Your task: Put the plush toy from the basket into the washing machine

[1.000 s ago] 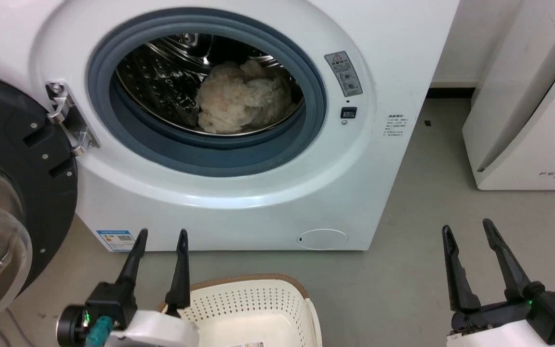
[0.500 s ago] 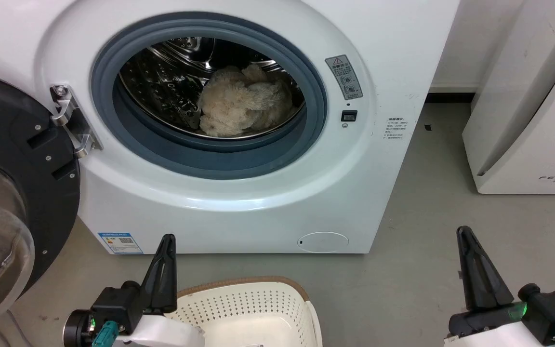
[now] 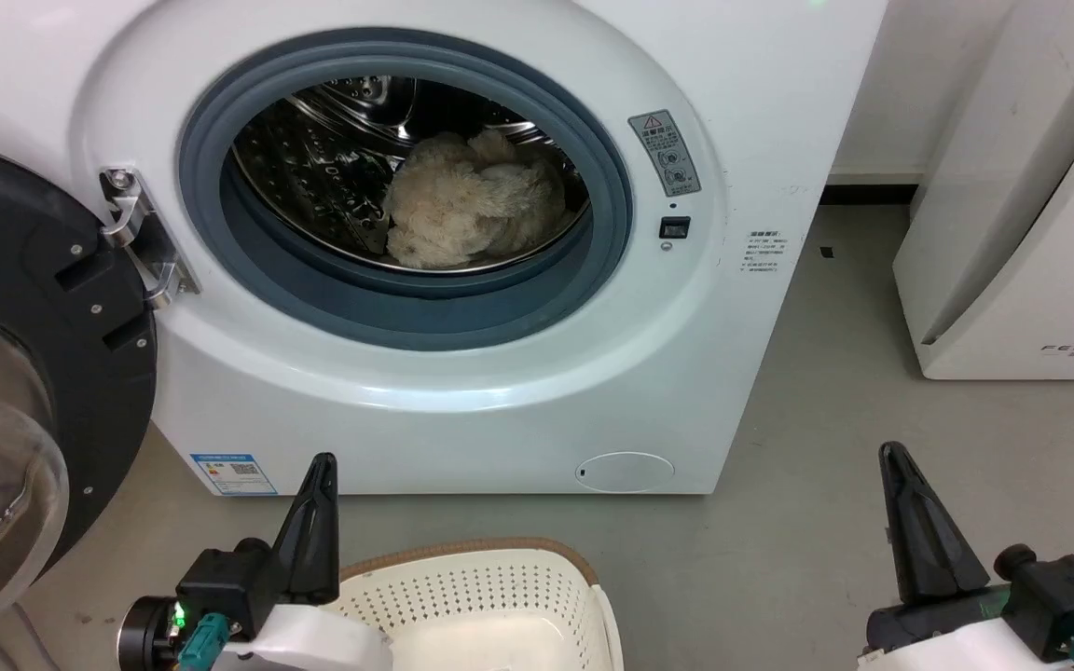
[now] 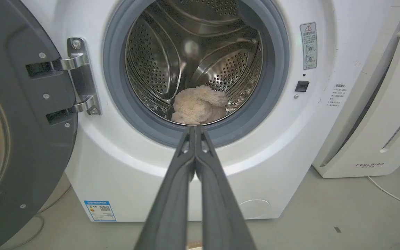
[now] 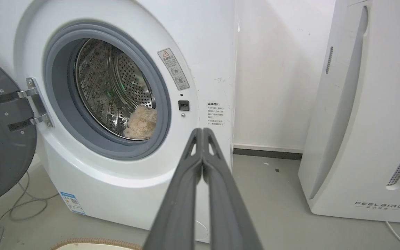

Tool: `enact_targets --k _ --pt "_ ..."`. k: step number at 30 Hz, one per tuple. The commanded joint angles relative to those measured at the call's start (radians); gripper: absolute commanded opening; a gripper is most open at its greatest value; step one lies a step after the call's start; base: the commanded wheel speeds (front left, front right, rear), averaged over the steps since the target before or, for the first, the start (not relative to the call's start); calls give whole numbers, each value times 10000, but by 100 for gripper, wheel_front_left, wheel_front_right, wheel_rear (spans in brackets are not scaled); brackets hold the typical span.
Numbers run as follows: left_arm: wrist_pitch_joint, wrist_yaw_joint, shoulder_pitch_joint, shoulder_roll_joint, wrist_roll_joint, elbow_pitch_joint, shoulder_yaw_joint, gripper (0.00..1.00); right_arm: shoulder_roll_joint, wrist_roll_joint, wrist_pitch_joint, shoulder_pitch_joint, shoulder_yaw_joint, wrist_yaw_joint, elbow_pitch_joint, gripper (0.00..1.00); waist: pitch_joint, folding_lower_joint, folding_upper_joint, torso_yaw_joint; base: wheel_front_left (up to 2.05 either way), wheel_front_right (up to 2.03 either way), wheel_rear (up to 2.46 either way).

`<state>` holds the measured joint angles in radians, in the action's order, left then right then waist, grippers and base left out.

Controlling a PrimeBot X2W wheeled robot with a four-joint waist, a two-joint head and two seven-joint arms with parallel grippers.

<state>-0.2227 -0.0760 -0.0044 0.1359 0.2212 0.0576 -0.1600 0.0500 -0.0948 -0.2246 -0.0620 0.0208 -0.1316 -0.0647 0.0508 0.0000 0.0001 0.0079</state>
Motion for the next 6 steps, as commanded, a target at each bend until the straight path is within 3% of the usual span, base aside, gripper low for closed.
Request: enact_targets --k 1,6 --pt "48 62 6 -61 -113 -56 76 0 0 52 56 87 -18 1 55 0 -7 0 -1 -1 0 0 0" --pt "150 94 8 -98 -211 -80 148 0 0 94 159 112 -27 2 83 0 -31 0 -1 -5 0 0 0"
